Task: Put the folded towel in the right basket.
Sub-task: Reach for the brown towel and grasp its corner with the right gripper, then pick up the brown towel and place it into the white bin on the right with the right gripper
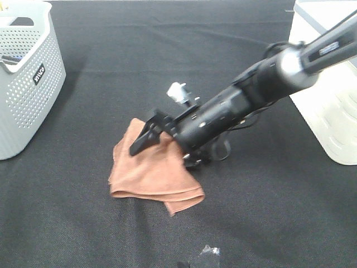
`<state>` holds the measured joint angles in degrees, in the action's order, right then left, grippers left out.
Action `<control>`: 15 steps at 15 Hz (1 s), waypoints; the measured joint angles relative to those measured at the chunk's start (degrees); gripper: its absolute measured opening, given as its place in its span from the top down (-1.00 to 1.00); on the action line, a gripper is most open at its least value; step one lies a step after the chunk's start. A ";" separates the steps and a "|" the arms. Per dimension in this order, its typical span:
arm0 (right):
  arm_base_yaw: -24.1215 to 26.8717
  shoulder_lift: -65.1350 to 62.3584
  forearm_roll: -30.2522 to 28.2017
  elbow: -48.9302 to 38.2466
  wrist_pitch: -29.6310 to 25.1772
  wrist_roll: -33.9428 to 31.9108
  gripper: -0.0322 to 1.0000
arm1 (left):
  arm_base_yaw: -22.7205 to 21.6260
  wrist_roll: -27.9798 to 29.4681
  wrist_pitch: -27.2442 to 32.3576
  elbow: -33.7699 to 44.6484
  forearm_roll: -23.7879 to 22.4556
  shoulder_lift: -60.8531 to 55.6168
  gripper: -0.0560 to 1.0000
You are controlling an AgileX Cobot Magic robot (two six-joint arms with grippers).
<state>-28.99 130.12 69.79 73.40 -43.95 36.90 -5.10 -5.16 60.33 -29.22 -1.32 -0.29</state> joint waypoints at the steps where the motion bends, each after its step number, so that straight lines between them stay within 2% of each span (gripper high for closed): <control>1: -0.57 0.69 -1.09 0.11 1.09 0.11 -0.10 | 0.00 0.00 0.00 0.00 0.00 0.00 -0.98; 3: -0.23 1.32 -4.41 1.55 0.52 -0.17 0.64 | 0.00 0.00 0.00 0.00 0.00 0.00 -0.98; 6: 0.80 1.66 -9.40 5.84 -6.42 -1.03 0.65 | 0.00 0.00 0.00 0.00 0.00 0.00 -0.98; 8: 1.09 1.83 -14.90 12.32 -19.65 -4.35 0.65 | 0.00 0.00 0.00 0.00 0.00 0.00 -0.98; 9: 1.03 1.78 -20.74 20.05 -24.47 -9.11 0.65 | 0.00 0.00 0.00 0.00 0.00 0.00 -0.98; 11: 1.03 -0.74 -30.94 29.16 -24.52 -16.96 0.65 | 0.00 0.00 0.00 0.00 0.00 0.00 -0.98; 12: 1.03 -0.74 -30.94 29.16 -24.52 -16.96 0.65 | 0.00 0.00 0.00 0.00 0.00 0.00 -0.98; 15: 1.09 -8.77 -47.67 43.20 -24.92 -23.43 0.65 | 0.00 0.00 0.00 0.00 0.00 0.00 -0.98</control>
<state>-27.90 121.35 22.12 116.60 -68.87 13.46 -5.10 -5.16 60.33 -29.22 -1.32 -0.29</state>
